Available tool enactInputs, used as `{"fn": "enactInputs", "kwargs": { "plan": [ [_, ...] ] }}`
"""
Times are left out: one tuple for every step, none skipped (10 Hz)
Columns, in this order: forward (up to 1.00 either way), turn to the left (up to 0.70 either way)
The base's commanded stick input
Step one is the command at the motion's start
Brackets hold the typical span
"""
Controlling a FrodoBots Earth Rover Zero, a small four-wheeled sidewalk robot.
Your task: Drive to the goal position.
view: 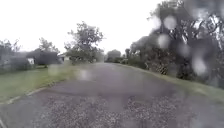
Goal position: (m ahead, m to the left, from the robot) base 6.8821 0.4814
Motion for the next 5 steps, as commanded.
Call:
{"fn": "enactInputs", "kwargs": {
  "plan": [
    [0.00,0.00],
    [0.01,0.00],
    [0.04,0.00],
    [0.07,0.00],
    [1.00,0.00]
  ]
}}
